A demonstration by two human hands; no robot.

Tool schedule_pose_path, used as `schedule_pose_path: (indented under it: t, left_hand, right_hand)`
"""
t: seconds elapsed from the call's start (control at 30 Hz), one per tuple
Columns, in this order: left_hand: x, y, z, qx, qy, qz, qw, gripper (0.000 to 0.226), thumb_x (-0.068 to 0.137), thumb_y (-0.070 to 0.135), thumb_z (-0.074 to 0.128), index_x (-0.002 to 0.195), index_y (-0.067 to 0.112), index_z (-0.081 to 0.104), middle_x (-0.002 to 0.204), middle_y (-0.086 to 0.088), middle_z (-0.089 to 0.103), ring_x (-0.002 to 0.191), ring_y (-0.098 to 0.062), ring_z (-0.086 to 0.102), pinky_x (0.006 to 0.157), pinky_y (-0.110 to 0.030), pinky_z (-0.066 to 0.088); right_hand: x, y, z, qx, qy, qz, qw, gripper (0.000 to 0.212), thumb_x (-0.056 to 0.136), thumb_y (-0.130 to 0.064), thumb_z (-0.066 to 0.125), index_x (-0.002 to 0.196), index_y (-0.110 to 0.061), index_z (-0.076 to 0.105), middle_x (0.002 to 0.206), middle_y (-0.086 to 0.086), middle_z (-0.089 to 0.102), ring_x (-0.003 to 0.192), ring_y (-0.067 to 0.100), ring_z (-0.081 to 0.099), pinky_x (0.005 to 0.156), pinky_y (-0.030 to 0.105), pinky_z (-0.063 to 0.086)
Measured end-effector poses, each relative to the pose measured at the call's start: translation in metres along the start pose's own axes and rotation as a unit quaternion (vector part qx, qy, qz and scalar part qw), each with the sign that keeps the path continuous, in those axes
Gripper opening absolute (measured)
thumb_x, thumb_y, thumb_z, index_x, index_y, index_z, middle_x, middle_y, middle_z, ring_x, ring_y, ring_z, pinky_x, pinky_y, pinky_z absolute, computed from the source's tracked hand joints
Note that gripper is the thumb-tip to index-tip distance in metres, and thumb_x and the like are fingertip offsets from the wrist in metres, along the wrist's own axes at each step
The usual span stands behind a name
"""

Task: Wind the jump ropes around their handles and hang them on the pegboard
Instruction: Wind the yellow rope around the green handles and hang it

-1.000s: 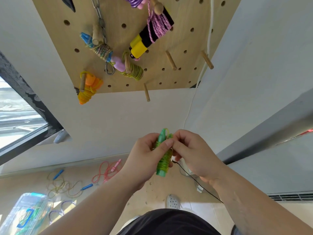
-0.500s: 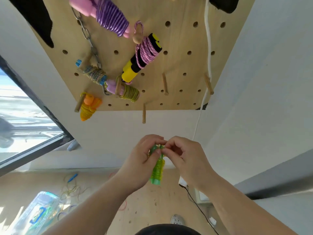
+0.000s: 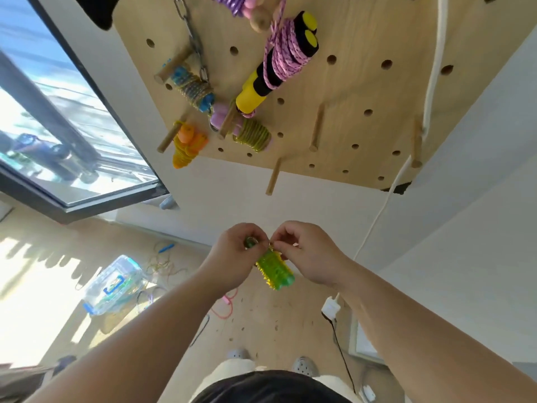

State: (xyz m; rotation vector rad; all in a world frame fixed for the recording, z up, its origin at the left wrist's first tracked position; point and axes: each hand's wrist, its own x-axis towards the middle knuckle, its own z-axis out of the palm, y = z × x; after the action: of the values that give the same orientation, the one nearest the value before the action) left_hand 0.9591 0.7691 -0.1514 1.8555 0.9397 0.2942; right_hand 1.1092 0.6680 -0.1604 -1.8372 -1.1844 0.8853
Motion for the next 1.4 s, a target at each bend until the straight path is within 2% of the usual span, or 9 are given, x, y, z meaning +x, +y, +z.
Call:
schedule_pose_path:
  t: [0.2, 0.33, 0.43, 0.5, 0.63, 0.83, 0.97, 1.2, 1.4]
  left_hand:
    - [0.032, -0.007, 0.001, 0.148, 0.028, -0.036, 0.988, 0.008, 0.080, 0.022, 0.072, 0.076, 0.029, 0.070, 0.080, 0.011, 0.066, 0.075, -0.004, 0.060, 0.060, -0.018, 0.044]
    - [0.065, -0.015, 0.006, 0.035, 0.068, -0.099, 0.992, 0.010, 0.081, 0.018, 0.075, 0.072, 0.018, 0.070, 0.077, 0.001, 0.068, 0.065, -0.019, 0.058, 0.061, -0.030, 0.047]
    - [0.090, -0.018, 0.011, -0.052, 0.047, -0.124, 0.990, 0.012, 0.082, 0.013, 0.075, 0.071, 0.015, 0.070, 0.074, -0.003, 0.067, 0.055, -0.020, 0.059, 0.053, -0.030, 0.048]
    - [0.105, -0.021, 0.007, -0.086, 0.025, -0.112, 0.990, 0.012, 0.083, 0.013, 0.078, 0.073, 0.018, 0.073, 0.083, -0.005, 0.069, 0.061, -0.022, 0.067, 0.054, -0.030, 0.056]
    - [0.119, -0.026, -0.005, -0.116, 0.002, -0.083, 0.990, 0.007, 0.085, 0.012, 0.080, 0.081, 0.016, 0.075, 0.090, -0.007, 0.071, 0.067, -0.027, 0.073, 0.067, -0.044, 0.064]
    - [0.128, -0.025, -0.010, -0.109, 0.016, -0.077, 0.991, 0.013, 0.084, 0.009, 0.078, 0.076, 0.019, 0.074, 0.079, -0.002, 0.072, 0.065, -0.032, 0.071, 0.069, -0.052, 0.061]
    - [0.132, -0.028, -0.005, -0.072, 0.033, -0.058, 0.995, 0.023, 0.084, 0.012, 0.076, 0.069, 0.029, 0.072, 0.073, 0.011, 0.070, 0.071, -0.026, 0.070, 0.075, -0.050, 0.060]
    - [0.130, -0.026, 0.002, -0.008, 0.071, 0.001, 0.997, 0.016, 0.090, 0.011, 0.068, 0.078, 0.020, 0.073, 0.071, 0.011, 0.067, 0.071, -0.019, 0.068, 0.070, -0.041, 0.058]
    - [0.135, -0.027, 0.004, -0.006, 0.078, -0.013, 0.997, 0.016, 0.090, 0.013, 0.068, 0.076, 0.021, 0.073, 0.072, 0.011, 0.068, 0.070, -0.020, 0.069, 0.071, -0.042, 0.059]
  right_hand:
    - [0.033, 0.012, 0.012, -0.058, 0.038, -0.003, 0.998, 0.014, 0.096, -0.017, 0.065, 0.087, -0.027, 0.066, 0.085, -0.012, 0.068, 0.081, 0.004, 0.062, 0.074, 0.020, 0.048]
    - [0.058, 0.029, 0.032, -0.073, 0.113, 0.012, 0.991, 0.009, 0.098, -0.019, 0.060, 0.092, -0.024, 0.065, 0.090, -0.011, 0.065, 0.087, 0.006, 0.060, 0.079, 0.028, 0.051]
    - [0.075, 0.042, 0.043, -0.061, 0.189, 0.052, 0.979, 0.009, 0.100, -0.020, 0.057, 0.094, -0.023, 0.063, 0.090, -0.012, 0.064, 0.084, 0.006, 0.060, 0.077, 0.033, 0.052]
    - [0.083, 0.045, 0.043, -0.065, 0.223, 0.053, 0.971, 0.008, 0.100, -0.020, 0.056, 0.096, -0.021, 0.063, 0.091, -0.011, 0.064, 0.084, 0.008, 0.060, 0.075, 0.032, 0.052]
    - [0.094, 0.041, 0.038, -0.105, 0.243, 0.011, 0.964, 0.008, 0.100, -0.020, 0.057, 0.100, -0.018, 0.065, 0.094, -0.009, 0.065, 0.085, 0.010, 0.060, 0.074, 0.027, 0.050]
    - [0.104, 0.039, 0.043, -0.114, 0.253, 0.024, 0.961, 0.010, 0.101, -0.021, 0.056, 0.100, -0.015, 0.064, 0.091, -0.005, 0.066, 0.082, 0.013, 0.060, 0.073, 0.029, 0.050]
    - [0.105, 0.041, 0.046, -0.114, 0.268, 0.033, 0.956, 0.009, 0.102, -0.020, 0.056, 0.100, -0.014, 0.062, 0.091, -0.004, 0.065, 0.081, 0.014, 0.059, 0.071, 0.032, 0.050]
    - [0.109, 0.037, 0.045, -0.130, 0.298, 0.014, 0.946, 0.008, 0.100, -0.017, 0.059, 0.097, -0.011, 0.063, 0.091, 0.001, 0.068, 0.078, 0.018, 0.059, 0.066, 0.030, 0.044]
    - [0.112, 0.043, 0.042, -0.109, 0.280, 0.018, 0.954, 0.008, 0.100, -0.018, 0.057, 0.097, -0.013, 0.063, 0.090, -0.002, 0.067, 0.081, 0.015, 0.059, 0.069, 0.029, 0.045]
